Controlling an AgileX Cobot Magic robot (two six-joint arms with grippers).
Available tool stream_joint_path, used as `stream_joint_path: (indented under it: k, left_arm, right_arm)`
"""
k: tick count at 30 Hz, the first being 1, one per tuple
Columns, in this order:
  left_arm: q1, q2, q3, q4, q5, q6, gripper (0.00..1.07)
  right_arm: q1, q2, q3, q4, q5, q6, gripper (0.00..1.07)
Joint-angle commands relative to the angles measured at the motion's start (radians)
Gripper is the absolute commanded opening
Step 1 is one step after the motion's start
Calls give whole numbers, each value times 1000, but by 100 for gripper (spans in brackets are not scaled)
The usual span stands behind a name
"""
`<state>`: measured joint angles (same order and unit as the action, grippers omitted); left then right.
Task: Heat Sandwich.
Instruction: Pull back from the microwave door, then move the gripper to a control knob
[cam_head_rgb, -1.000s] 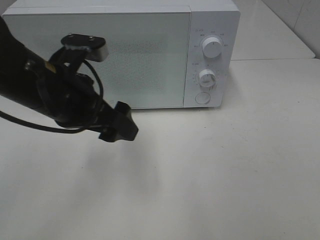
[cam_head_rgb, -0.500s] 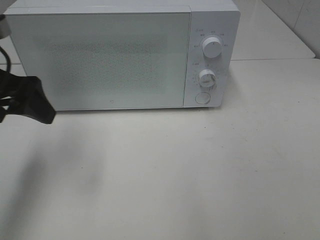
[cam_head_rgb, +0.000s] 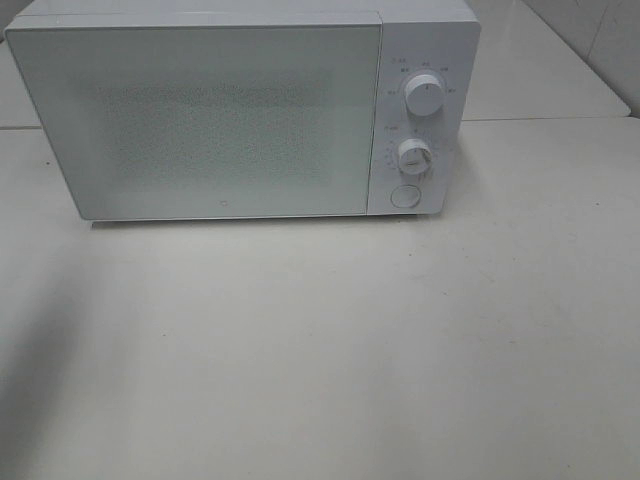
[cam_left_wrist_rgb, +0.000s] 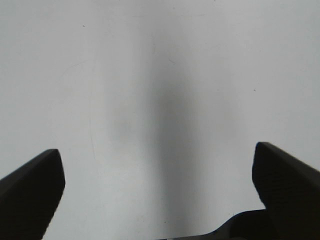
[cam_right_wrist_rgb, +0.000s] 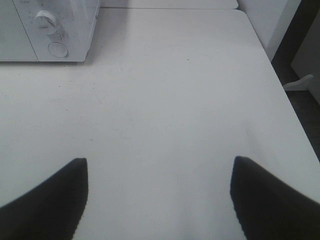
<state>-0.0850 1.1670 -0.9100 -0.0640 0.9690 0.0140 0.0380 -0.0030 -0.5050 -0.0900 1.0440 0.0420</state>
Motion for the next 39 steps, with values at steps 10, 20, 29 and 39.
stream_joint_path:
  k: [10,20,29,39]
  left_arm:
    - [3,-332,242,23,30,-23,97]
    - [3,-654,395,21,56,-23,97]
    - [3,-866,415,22,67,0,97]
    - [4,-990,415,21,67,0,97]
  right_arm:
    - [-5,-28,0,1,-10,-3,75]
    - [-5,-28,0,1,-10,-3,75]
    - [-5,-28,0,1,-10,-3,75]
    - [-5,-28,0,1,-10,-3,75]
